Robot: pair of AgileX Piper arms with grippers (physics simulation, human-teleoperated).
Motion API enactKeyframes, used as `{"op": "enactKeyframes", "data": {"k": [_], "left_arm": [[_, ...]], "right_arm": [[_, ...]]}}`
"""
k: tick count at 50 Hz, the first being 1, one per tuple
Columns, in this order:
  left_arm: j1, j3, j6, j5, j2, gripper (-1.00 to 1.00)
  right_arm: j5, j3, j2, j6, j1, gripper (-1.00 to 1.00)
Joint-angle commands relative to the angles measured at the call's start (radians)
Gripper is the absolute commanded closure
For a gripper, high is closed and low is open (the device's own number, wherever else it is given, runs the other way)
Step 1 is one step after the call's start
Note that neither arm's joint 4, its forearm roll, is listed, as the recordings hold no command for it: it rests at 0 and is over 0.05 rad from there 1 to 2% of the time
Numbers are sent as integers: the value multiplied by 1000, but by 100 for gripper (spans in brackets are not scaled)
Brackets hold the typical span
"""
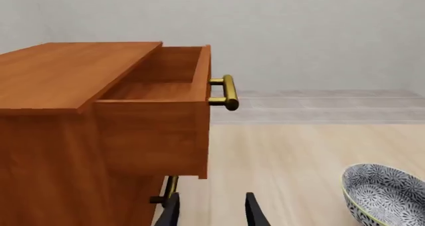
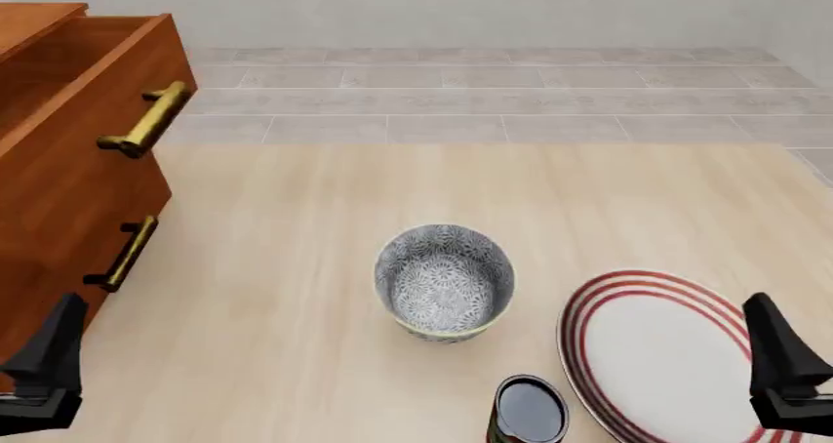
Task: Put the bowl on top of the cabinet.
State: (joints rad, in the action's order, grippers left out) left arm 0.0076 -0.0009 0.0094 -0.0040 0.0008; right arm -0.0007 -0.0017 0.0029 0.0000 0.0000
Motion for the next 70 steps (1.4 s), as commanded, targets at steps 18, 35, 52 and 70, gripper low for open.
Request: {"op": "enactKeyframes", "data": {"k": [18, 35, 52, 70], "left_arm": [[17, -15, 53, -40, -1, -100], [-69, -44, 117, -62, 45, -100], [-196, -138, 244, -133, 196, -100], [-409, -316, 221, -68, 453, -100]], "right_arm": [[-1, -3, 4, -1, 1, -100], [-1, -3, 4, 0, 0, -100], [-1, -3, 5, 0, 0, -100], [-1, -3, 5, 0, 0, -100]]}}
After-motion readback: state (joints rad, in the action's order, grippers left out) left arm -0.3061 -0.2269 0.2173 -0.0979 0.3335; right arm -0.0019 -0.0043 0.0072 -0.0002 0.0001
